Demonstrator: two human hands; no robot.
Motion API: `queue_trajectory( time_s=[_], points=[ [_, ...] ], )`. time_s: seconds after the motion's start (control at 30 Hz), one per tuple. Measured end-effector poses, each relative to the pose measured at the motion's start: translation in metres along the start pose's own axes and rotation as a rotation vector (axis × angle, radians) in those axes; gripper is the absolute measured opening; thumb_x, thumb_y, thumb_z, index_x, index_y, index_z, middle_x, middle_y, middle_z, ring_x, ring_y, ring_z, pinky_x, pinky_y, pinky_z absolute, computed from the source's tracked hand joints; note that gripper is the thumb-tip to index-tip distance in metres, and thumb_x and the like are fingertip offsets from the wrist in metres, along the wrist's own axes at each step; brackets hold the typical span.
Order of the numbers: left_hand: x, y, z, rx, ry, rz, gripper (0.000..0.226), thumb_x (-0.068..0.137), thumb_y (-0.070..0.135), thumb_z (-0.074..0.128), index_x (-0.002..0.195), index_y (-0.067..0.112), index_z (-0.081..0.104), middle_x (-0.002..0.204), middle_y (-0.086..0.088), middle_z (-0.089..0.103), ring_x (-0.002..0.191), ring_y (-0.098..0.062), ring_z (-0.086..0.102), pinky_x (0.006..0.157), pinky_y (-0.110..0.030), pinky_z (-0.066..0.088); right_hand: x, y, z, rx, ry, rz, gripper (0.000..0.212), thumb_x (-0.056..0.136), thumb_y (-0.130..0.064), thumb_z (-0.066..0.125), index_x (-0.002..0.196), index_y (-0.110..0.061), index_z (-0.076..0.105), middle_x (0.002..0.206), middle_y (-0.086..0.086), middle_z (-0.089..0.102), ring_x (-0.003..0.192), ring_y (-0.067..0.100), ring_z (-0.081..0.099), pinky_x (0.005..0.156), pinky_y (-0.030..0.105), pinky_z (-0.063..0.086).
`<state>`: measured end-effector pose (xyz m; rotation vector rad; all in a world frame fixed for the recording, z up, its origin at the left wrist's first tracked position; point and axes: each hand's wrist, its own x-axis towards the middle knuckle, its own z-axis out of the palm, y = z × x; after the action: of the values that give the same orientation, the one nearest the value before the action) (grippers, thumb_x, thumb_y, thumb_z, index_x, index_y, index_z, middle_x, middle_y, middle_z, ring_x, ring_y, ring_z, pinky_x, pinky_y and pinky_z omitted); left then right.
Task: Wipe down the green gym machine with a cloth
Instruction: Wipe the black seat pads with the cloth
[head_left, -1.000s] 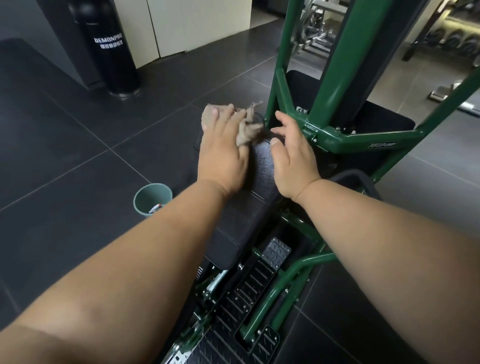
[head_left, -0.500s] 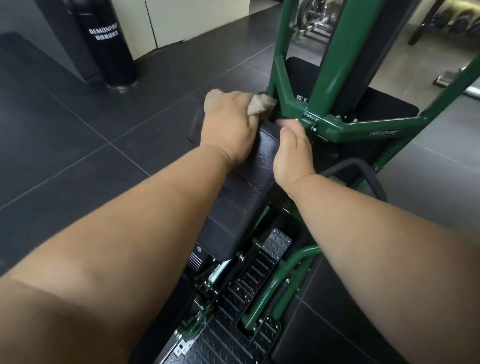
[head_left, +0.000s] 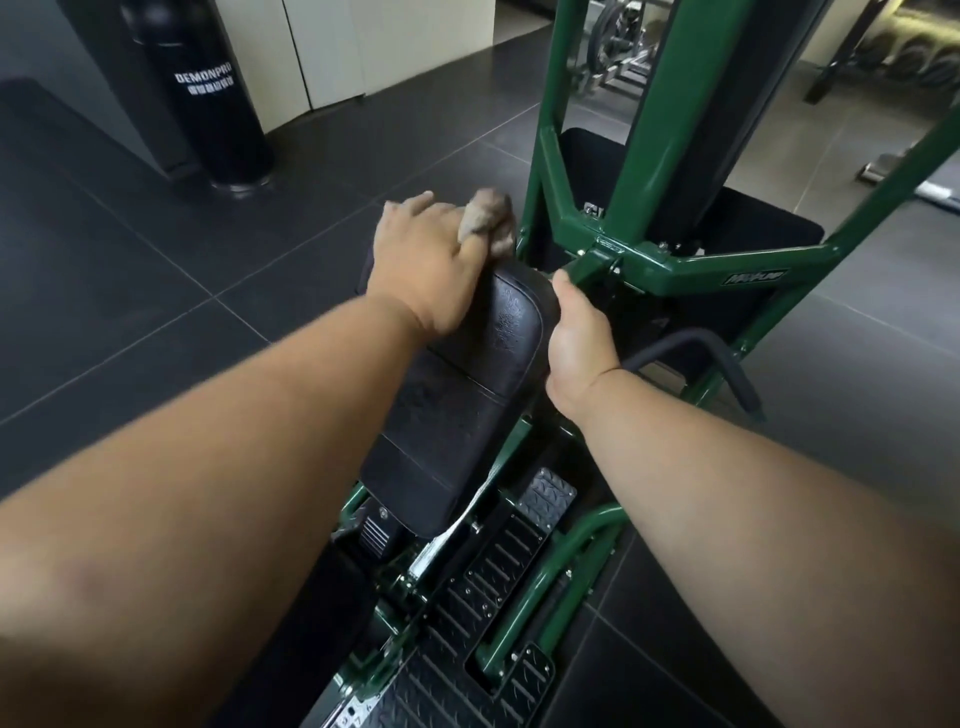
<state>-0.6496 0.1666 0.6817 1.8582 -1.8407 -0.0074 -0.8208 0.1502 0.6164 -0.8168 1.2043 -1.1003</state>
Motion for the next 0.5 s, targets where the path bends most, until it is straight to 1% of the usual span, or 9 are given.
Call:
queue_trajectory(
  time_s=[0.03, 0.07, 0.13, 0.2, 0.23, 0.3, 0.37, 0.43, 0.5],
  points=[
    [0.012, 0.005, -0.005, 0.062, -0.068, -0.031, 0.046, 0.101, 0.042, 0.032, 0.107, 0.023, 0.073, 0.121, -0.004, 0.074, 0.131, -0.032, 0.055, 0.124, -0.052, 0.023, 0.004, 0.005, -0.002, 0.005, 0.009, 0.037, 0.086, 0.058, -0.083, 0.077, 0.119, -0.023, 0.076, 0.116, -0.003, 0.078, 0.117, 0.026, 0.07, 0.114, 0.051, 0.045],
    [0.02, 0.011, -0.009, 0.113, -0.121, -0.028, 0.047, 0.099, 0.044, 0.031, 0.1, 0.021, 0.072, 0.115, -0.005, 0.075, 0.123, -0.034, 0.059, 0.12, -0.051, 0.027, 0.008, 0.009, -0.004, 0.021, 0.007, 0.062, 0.091, 0.058, -0.087, 0.075, 0.122, -0.022, 0.075, 0.117, -0.002, 0.078, 0.117, 0.026, 0.071, 0.114, 0.051, 0.046],
    [0.017, 0.025, -0.013, 0.168, -0.159, 0.049, 0.046, 0.095, 0.045, 0.031, 0.094, 0.02, 0.069, 0.109, -0.006, 0.076, 0.11, -0.035, 0.064, 0.11, -0.048, 0.038, 0.0, 0.005, -0.004, 0.065, -0.028, 0.121, 0.079, 0.075, -0.08, 0.065, 0.125, -0.02, 0.074, 0.117, 0.004, 0.078, 0.113, 0.03, 0.073, 0.109, 0.053, 0.051],
    [-0.001, 0.034, -0.009, 0.154, -0.112, 0.183, 0.038, 0.095, 0.044, 0.033, 0.088, 0.024, 0.065, 0.102, -0.005, 0.076, 0.1, -0.036, 0.065, 0.096, -0.048, 0.045, -0.01, 0.003, -0.003, 0.132, -0.057, 0.189, 0.068, 0.09, -0.072, 0.053, 0.128, -0.019, 0.072, 0.118, 0.009, 0.077, 0.11, 0.033, 0.074, 0.102, 0.055, 0.055],
    [-0.011, 0.037, -0.006, 0.135, -0.074, 0.243, 0.037, 0.096, 0.043, 0.035, 0.09, 0.025, 0.067, 0.102, -0.004, 0.075, 0.098, -0.035, 0.065, 0.093, -0.049, 0.045, -0.012, 0.007, -0.004, 0.167, -0.086, 0.218, 0.063, 0.097, -0.068, 0.049, 0.13, -0.019, 0.071, 0.12, 0.01, 0.077, 0.11, 0.034, 0.074, 0.098, 0.052, 0.058],
    [-0.024, 0.041, 0.0, 0.098, 0.0, 0.314, 0.039, 0.098, 0.042, 0.04, 0.103, 0.023, 0.073, 0.111, -0.001, 0.075, 0.104, -0.031, 0.065, 0.097, -0.05, 0.043, -0.016, 0.014, -0.008, 0.216, -0.154, 0.256, 0.053, 0.107, -0.058, 0.04, 0.126, -0.02, 0.072, 0.121, 0.01, 0.076, 0.111, 0.031, 0.073, 0.086, 0.042, 0.06],
    [-0.035, 0.047, 0.008, 0.095, 0.039, 0.395, 0.038, 0.095, 0.04, 0.048, 0.114, 0.022, 0.076, 0.121, 0.002, 0.074, 0.115, -0.028, 0.063, 0.105, -0.052, 0.039, -0.023, 0.015, -0.013, 0.218, -0.21, 0.266, 0.043, 0.108, -0.05, 0.038, 0.116, -0.025, 0.072, 0.114, 0.006, 0.077, 0.107, 0.025, 0.072, 0.08, 0.034, 0.057],
    [-0.047, 0.055, 0.02, 0.14, 0.025, 0.489, 0.036, 0.091, 0.04, 0.055, 0.113, 0.025, 0.078, 0.125, 0.004, 0.073, 0.122, -0.027, 0.061, 0.113, -0.052, 0.034, -0.029, 0.012, -0.018, 0.203, -0.222, 0.231, 0.032, 0.105, -0.043, 0.041, 0.115, -0.026, 0.067, 0.109, 0.003, 0.076, 0.103, 0.021, 0.071, 0.082, 0.033, 0.056],
    [-0.051, 0.06, 0.028, 0.174, 0.005, 0.519, 0.035, 0.089, 0.04, 0.061, 0.114, 0.024, 0.079, 0.126, 0.002, 0.072, 0.124, -0.03, 0.06, 0.116, -0.053, 0.033, -0.03, 0.01, -0.026, 0.162, -0.184, 0.193, 0.028, 0.107, -0.035, 0.043, 0.118, -0.023, 0.065, 0.109, 0.005, 0.073, 0.099, 0.022, 0.068, 0.082, 0.034, 0.054]
  ],
)
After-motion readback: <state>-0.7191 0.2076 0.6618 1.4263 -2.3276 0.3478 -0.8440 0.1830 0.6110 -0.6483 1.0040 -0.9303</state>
